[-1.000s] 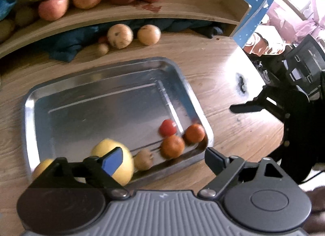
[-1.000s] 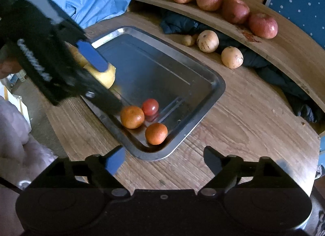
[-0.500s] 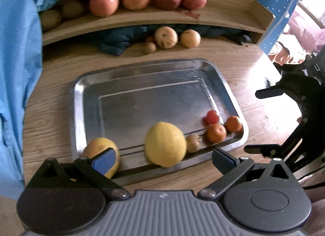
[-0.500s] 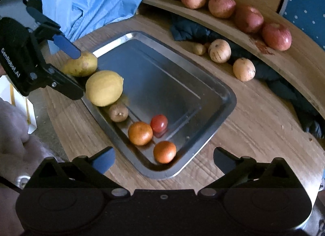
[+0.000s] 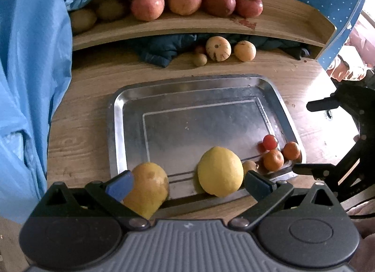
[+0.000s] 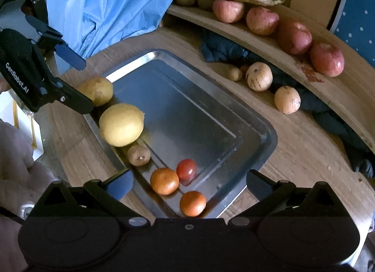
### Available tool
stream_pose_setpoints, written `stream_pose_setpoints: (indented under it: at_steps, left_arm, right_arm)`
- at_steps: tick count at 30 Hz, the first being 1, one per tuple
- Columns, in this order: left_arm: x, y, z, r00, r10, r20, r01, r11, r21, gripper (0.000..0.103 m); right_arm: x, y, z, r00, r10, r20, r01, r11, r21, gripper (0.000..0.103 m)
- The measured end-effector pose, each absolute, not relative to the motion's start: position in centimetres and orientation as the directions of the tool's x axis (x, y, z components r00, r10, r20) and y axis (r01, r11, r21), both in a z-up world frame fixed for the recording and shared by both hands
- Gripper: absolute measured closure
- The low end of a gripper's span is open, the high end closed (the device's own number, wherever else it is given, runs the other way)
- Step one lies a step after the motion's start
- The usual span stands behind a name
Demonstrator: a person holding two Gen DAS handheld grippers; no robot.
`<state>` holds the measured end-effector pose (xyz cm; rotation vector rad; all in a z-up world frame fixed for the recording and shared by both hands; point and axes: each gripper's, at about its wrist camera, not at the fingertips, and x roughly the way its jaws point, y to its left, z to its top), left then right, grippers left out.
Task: Organize fruits
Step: 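Lift both open tools up and away from the tray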
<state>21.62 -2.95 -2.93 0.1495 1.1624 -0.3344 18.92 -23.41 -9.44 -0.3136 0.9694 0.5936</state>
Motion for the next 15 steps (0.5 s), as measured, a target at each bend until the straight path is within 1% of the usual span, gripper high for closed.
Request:
stream_pose_setpoints:
  at_steps: [15]
  left_arm:
    - [25.6,-3.4,-3.4,0.349,-0.202,-0.915,0.368,0.927,-0.064,0.000]
  right_arm:
    - [21.2,-22.6,-9.3,0.458,0.273,-0.846,-0.527,0.850,-0.011,0.001]
